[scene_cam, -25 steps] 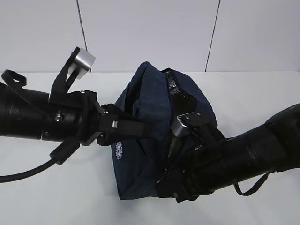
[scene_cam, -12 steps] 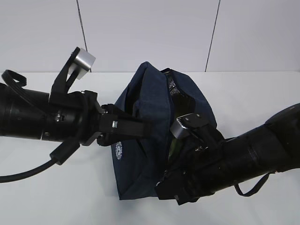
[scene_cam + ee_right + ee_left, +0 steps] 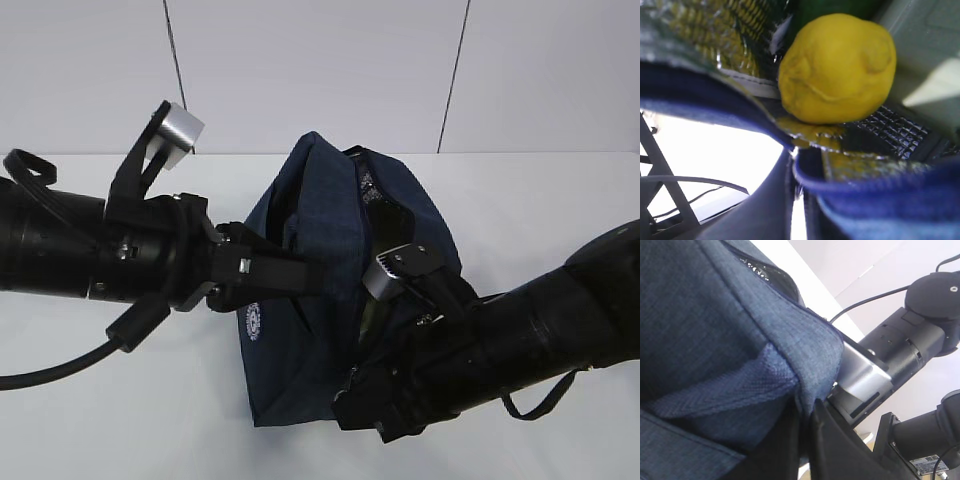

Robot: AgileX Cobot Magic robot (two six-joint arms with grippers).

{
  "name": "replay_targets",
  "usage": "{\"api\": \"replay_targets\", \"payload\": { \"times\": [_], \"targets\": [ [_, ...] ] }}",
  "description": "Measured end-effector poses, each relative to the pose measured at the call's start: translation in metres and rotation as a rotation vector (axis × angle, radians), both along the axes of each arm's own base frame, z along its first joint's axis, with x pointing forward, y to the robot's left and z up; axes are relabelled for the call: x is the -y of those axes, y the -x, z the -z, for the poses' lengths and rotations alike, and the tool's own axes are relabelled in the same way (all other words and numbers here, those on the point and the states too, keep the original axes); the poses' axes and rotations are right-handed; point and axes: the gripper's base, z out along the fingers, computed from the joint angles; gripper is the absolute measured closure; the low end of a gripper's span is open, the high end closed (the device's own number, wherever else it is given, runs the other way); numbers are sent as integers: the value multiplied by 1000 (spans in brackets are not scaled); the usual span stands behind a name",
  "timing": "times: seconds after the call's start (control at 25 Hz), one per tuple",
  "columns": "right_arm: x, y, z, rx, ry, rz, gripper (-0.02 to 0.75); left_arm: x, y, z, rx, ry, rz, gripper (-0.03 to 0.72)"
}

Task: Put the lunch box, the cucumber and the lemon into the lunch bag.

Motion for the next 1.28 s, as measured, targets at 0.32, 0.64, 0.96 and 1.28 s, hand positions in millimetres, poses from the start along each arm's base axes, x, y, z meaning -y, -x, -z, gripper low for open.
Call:
{"api": "replay_targets", "payload": {
  "times": [0.32, 0.64, 0.96, 1.28],
  "targets": [
    [0, 0, 0, 1, 5, 6, 728, 0, 0, 0, 0, 0, 0, 693],
    [1, 0, 1, -19, 14, 21, 730, 0, 0, 0, 0, 0, 0, 693],
    [2, 1, 2, -45, 43, 13, 730, -1, -1, 1, 4, -12, -4, 693],
    [4, 3, 1, -49, 62, -9, 730, -1, -2, 2, 8, -27, -19, 693]
  ]
}}
